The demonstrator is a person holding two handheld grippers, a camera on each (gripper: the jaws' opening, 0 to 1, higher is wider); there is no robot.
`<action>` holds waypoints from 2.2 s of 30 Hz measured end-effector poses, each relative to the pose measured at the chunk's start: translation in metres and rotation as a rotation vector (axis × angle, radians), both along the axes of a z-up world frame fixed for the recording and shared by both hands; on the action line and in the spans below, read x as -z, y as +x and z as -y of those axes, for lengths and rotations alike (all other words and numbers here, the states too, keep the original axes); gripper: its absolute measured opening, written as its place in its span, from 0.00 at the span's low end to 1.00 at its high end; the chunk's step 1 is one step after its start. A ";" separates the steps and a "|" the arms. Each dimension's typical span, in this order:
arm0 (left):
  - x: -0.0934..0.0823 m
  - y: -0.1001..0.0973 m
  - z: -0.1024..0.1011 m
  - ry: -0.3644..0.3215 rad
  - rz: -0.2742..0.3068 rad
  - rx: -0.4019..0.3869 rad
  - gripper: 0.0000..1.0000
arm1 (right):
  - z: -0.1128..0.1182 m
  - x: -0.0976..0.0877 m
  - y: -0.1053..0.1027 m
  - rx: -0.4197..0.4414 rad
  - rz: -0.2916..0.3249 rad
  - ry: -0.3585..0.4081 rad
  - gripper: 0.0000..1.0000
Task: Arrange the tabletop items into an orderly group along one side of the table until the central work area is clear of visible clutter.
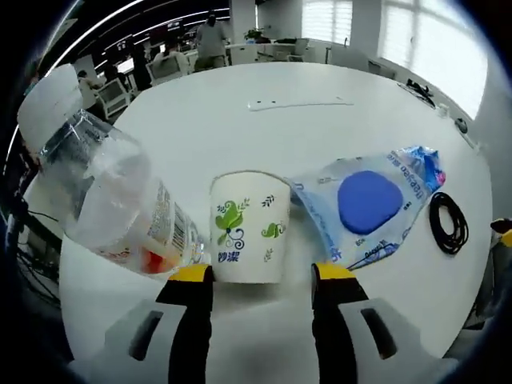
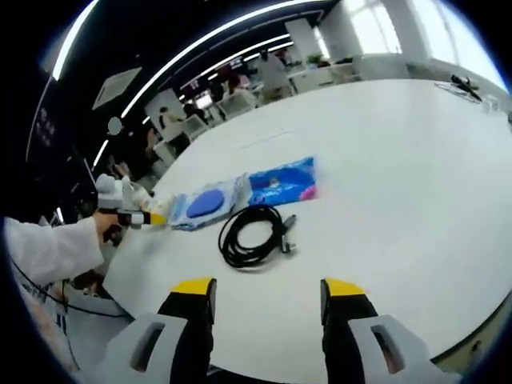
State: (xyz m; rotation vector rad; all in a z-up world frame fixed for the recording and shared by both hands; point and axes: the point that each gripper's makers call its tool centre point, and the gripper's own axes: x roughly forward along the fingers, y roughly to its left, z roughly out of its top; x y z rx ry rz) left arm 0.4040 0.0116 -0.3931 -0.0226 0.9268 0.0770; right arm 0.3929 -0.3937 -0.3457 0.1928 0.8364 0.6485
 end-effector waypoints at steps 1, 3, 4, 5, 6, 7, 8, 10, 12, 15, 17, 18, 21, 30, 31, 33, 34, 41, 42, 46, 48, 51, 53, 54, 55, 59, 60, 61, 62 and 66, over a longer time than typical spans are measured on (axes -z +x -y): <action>0.003 -0.004 0.001 -0.001 -0.020 0.009 0.39 | -0.001 0.001 -0.002 -0.002 -0.004 0.000 0.53; 0.006 -0.007 0.000 -0.006 -0.030 -0.002 0.34 | -0.004 0.002 -0.006 -0.002 -0.017 0.011 0.53; 0.004 -0.008 -0.001 -0.005 -0.025 -0.001 0.34 | -0.004 0.003 -0.007 0.006 -0.024 0.023 0.53; 0.004 -0.009 -0.002 -0.008 -0.023 -0.020 0.34 | -0.004 0.002 -0.007 0.013 -0.028 0.029 0.53; 0.003 -0.008 -0.002 -0.024 -0.014 -0.030 0.34 | -0.003 0.002 -0.008 0.020 -0.031 0.034 0.53; 0.003 -0.007 -0.002 -0.040 -0.005 -0.040 0.34 | -0.004 0.002 -0.008 0.024 -0.033 0.035 0.53; 0.000 -0.003 0.002 -0.076 0.018 -0.049 0.35 | -0.003 0.002 -0.007 0.023 -0.033 0.034 0.53; -0.006 0.003 0.008 -0.141 0.058 -0.072 0.44 | -0.003 0.005 -0.007 0.016 -0.033 0.029 0.53; -0.009 0.008 0.006 -0.160 0.079 -0.112 0.53 | -0.005 0.004 -0.008 0.009 -0.032 0.029 0.53; -0.011 0.018 0.006 -0.197 0.110 -0.160 0.55 | -0.010 0.005 -0.008 -0.006 -0.037 0.030 0.53; -0.007 0.021 0.002 -0.187 0.104 -0.181 0.46 | -0.012 0.002 -0.009 -0.012 -0.036 0.028 0.53; -0.005 0.020 0.001 -0.175 0.088 -0.186 0.40 | -0.013 0.001 -0.009 -0.012 -0.034 0.029 0.53; 0.002 0.015 -0.002 -0.169 0.058 -0.205 0.37 | -0.011 0.000 -0.006 -0.007 -0.026 0.035 0.53; -0.037 0.002 0.014 -0.256 0.202 -0.194 0.35 | -0.013 -0.003 -0.006 0.004 -0.028 0.053 0.52; -0.043 -0.001 0.017 -0.253 0.217 -0.173 0.35 | -0.017 -0.006 -0.004 -0.002 -0.021 0.057 0.52; -0.057 -0.006 0.023 -0.255 0.265 -0.130 0.35 | -0.022 -0.008 0.000 -0.014 -0.010 0.068 0.52; -0.065 -0.007 0.030 -0.279 0.302 -0.108 0.35 | -0.025 -0.010 0.000 -0.017 -0.006 0.076 0.52; -0.137 -0.033 0.112 -0.485 0.543 0.108 0.35 | -0.068 -0.061 0.006 -0.046 0.014 0.339 0.51; -0.147 -0.037 0.121 -0.552 0.572 0.122 0.35 | -0.077 -0.073 0.007 -0.076 0.018 0.398 0.51; -0.190 -0.058 0.164 -0.805 0.680 0.268 0.36 | -0.110 -0.131 0.000 -0.187 0.045 0.618 0.48; -0.202 -0.070 0.184 -0.818 0.699 0.366 0.35 | -0.132 -0.175 -0.015 -0.317 0.073 0.752 0.51; -0.224 -0.081 0.209 -0.871 0.729 0.453 0.35 | -0.150 -0.208 -0.036 -0.450 0.110 0.810 0.54; -0.247 -0.091 0.225 -1.008 0.766 0.498 0.35 | -0.162 -0.225 -0.053 -0.550 0.152 0.858 0.57; -0.254 -0.095 0.229 -1.043 0.780 0.516 0.35 | -0.165 -0.231 -0.058 -0.574 0.158 0.892 0.58; -0.260 -0.100 0.237 -1.081 0.785 0.549 0.35 | -0.169 -0.234 -0.065 -0.597 0.138 0.914 0.59; -0.263 -0.114 0.248 -1.099 0.759 0.636 0.35 | -0.175 -0.249 -0.087 -0.678 0.083 1.006 0.56; -0.263 -0.117 0.249 -1.108 0.752 0.648 0.35 | -0.176 -0.250 -0.090 -0.694 0.083 1.007 0.53; -0.264 -0.119 0.250 -1.113 0.748 0.658 0.35 | -0.176 -0.251 -0.090 -0.703 0.093 1.006 0.50; -0.266 -0.123 0.251 -1.128 0.745 0.676 0.35 | -0.175 -0.251 -0.093 -0.720 0.102 1.006 0.47; -0.270 -0.130 0.251 -1.173 0.735 0.694 0.35 | -0.174 -0.258 -0.102 -0.763 0.106 1.031 0.44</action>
